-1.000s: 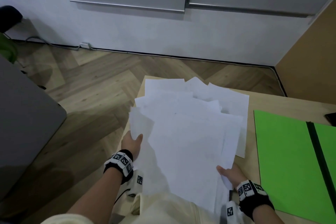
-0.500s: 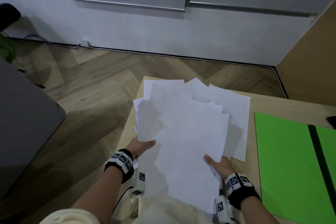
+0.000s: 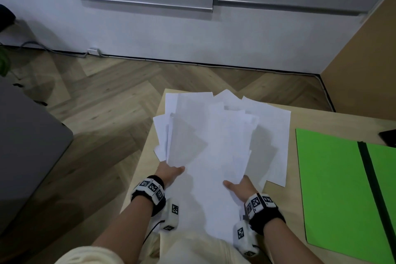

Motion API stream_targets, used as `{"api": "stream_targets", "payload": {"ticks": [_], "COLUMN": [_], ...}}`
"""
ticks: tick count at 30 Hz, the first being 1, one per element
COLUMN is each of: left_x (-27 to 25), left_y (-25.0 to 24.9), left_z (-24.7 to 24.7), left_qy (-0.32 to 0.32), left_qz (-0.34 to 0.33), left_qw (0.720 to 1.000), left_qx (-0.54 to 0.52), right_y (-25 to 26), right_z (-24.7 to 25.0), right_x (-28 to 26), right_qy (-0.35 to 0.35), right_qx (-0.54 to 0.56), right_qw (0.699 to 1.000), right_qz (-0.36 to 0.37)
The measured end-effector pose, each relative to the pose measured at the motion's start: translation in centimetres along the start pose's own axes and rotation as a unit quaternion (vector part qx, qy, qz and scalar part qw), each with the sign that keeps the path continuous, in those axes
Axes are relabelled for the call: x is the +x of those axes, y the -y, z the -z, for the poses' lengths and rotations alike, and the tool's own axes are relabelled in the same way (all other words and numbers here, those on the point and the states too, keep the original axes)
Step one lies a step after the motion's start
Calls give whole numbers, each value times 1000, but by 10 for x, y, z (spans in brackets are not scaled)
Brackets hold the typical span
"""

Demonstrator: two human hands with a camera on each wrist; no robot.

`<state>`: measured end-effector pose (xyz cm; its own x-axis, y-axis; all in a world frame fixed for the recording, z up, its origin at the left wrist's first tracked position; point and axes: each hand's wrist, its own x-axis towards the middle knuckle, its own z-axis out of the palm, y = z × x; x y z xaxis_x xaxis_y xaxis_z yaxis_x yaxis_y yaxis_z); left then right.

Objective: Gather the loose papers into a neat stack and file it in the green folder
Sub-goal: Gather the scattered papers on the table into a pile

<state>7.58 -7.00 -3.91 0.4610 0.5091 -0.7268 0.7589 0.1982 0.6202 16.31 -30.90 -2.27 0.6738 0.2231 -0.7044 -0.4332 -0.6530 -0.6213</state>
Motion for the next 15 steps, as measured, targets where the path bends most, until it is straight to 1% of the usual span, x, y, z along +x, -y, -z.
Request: {"api": "stream_targets", "payload": {"ticks": [2,3,4,5,6,7,8,9,10,12,13,15], "left_x": [-3,1,3,3,4,5,4,4,1,-3,-5,-13], "left_y": [1,3,6,8,11,14,17,19,20,24,26,25], "left_z": [5,10,18,25,32,37,42,44,44,42,40,37], "left_qy": [-28,-39,-54,-67,-80,-96,-105,-114,-121,-131,-141,-176], "left_qz": [-3,-2,0,6,9,14,15,11,7,-10,-24,-30], "left_qw": [1000,999,998,998,996,995,994,992,990,985,982,978], "left_qx": [-4,-12,-18,-22,-24,-29,-37,-54,-75,-113,-123,-106], "right_y": [2,-1,-2,-8,-13,-17,-21,-25,-27,-28,-27,-24], "right_z": [5,13,24,35,48,61,72,81,88,90,88,80], "right_x": [1,3,4,9,14,18,20,23,27,31,32,33], "right_qy": [4,-14,-63,-139,-220,-276,-302,-304,-286,-235,-220,-223], "right_qx": [13,27,44,52,42,14,-19,-54,-92,-159,-177,-173], "right_qw": [999,998,994,986,974,961,951,948,950,957,958,959], "right_qz": [32,57,75,74,45,-3,-54,-82,-84,-57,-42,-12]}}
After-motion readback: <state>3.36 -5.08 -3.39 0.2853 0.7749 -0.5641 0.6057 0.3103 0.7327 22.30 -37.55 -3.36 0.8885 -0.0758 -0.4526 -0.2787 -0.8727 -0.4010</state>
